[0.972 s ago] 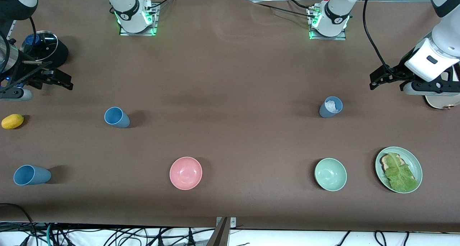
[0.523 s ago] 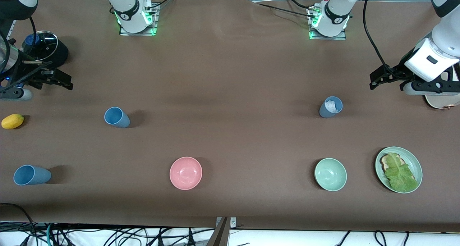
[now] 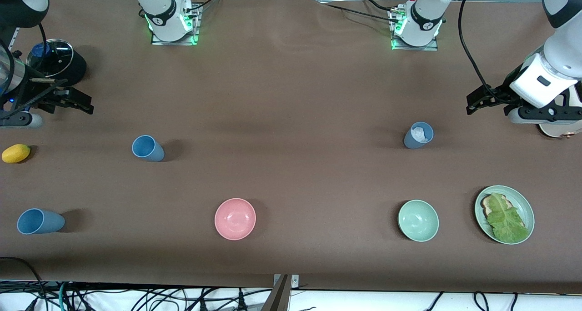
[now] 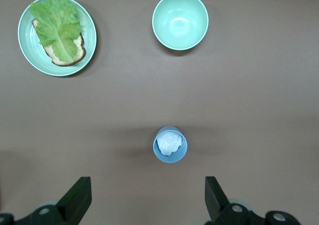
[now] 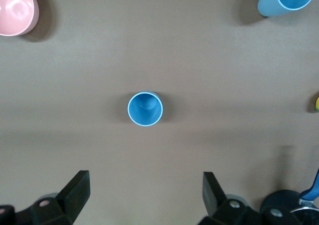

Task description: Stack blue cups with both arms

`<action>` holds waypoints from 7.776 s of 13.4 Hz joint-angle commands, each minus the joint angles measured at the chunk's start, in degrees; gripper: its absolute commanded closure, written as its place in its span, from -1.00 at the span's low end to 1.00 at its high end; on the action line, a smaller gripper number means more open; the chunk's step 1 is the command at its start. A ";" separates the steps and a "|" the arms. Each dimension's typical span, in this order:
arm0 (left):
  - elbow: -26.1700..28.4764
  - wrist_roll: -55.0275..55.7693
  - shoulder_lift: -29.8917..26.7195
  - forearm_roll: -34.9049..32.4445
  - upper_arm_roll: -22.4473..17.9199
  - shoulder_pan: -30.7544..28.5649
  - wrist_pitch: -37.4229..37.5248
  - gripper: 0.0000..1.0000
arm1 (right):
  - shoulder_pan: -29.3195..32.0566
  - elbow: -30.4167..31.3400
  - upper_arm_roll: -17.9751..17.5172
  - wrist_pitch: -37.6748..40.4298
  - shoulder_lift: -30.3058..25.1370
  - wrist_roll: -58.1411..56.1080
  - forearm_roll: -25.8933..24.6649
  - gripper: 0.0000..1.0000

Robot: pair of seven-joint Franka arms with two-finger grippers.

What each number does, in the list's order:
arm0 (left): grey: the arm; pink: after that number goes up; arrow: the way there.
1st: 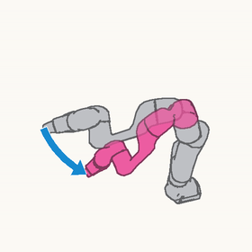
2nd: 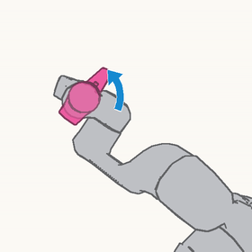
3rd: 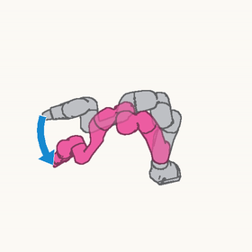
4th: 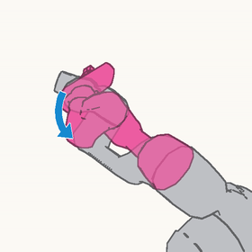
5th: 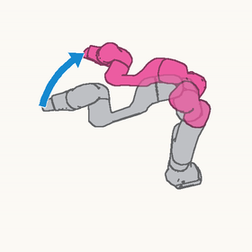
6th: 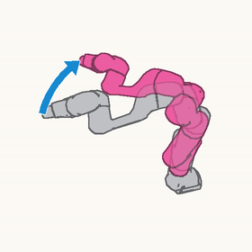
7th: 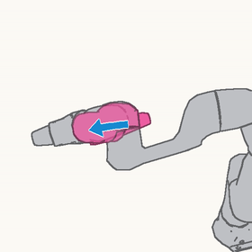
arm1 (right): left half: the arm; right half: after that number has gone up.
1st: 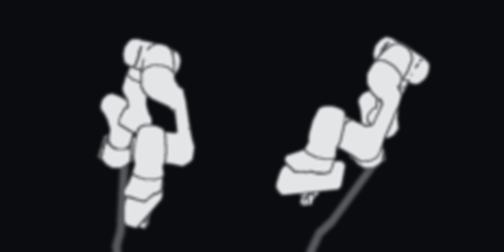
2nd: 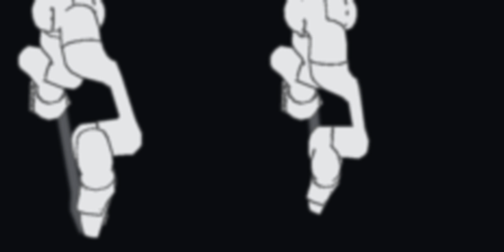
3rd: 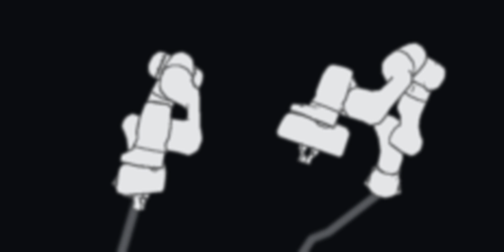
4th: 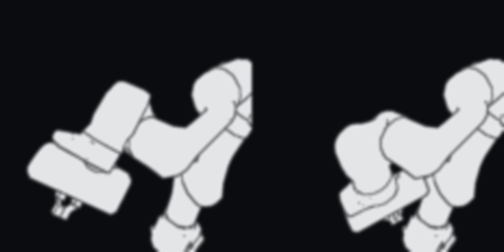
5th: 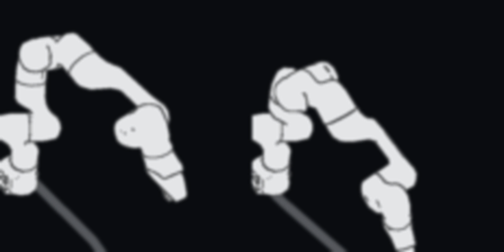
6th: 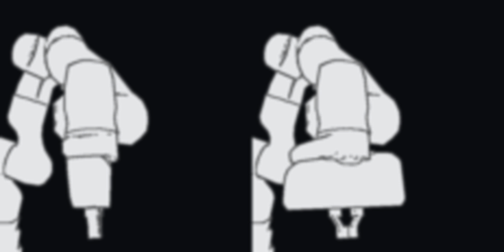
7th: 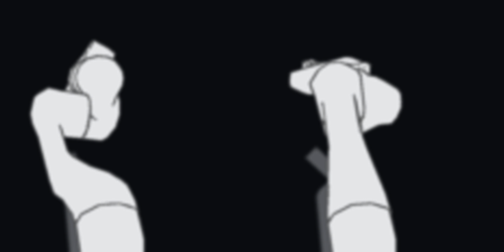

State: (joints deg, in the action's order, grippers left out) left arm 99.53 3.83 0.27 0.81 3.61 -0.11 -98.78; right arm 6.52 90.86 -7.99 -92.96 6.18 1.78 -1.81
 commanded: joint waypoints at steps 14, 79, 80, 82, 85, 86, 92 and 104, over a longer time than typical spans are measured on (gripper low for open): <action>26.49 -1.28 7.37 -5.91 4.30 -3.41 -29.79 -1.00 | 3.14 9.40 -0.10 -15.72 14.30 -4.15 -2.49 -1.00; -17.97 -5.30 15.39 -0.46 14.41 -9.56 8.16 -1.00 | -41.42 -29.77 -0.98 -17.60 39.26 73.80 12.18 1.00; -17.10 -5.84 13.90 -0.46 12.41 -8.61 8.17 -1.00 | -41.42 -29.77 -0.98 -18.39 39.70 73.89 12.18 1.00; -14.73 -6.02 11.78 -0.28 7.76 -5.54 7.82 -1.00 | -41.42 -29.77 -0.89 -19.45 40.14 73.89 12.18 1.00; -10.43 -6.02 7.66 0.24 1.16 -0.96 6.42 -1.00 | -41.06 -29.77 -0.89 -20.24 40.49 73.80 12.18 1.00; -8.06 -5.85 5.64 0.33 0.62 -0.95 5.02 -1.00 | -41.06 -29.68 -0.89 -20.25 40.49 73.80 12.18 1.00; -8.74 -5.06 5.35 0.42 1.05 -1.65 5.70 -1.00 | -41.15 -29.68 -0.80 -20.59 41.46 73.98 12.01 1.00; -9.36 -5.14 5.44 0.07 1.05 -1.39 6.85 -1.00 | -39.93 -29.60 -0.71 -17.88 40.32 72.32 9.10 -1.00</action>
State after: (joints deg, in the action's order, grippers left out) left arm 89.58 -0.87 6.86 0.34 4.87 -1.57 -92.28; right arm -34.50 62.67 -8.63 -113.43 46.81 75.21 7.97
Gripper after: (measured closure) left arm 0.000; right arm 0.057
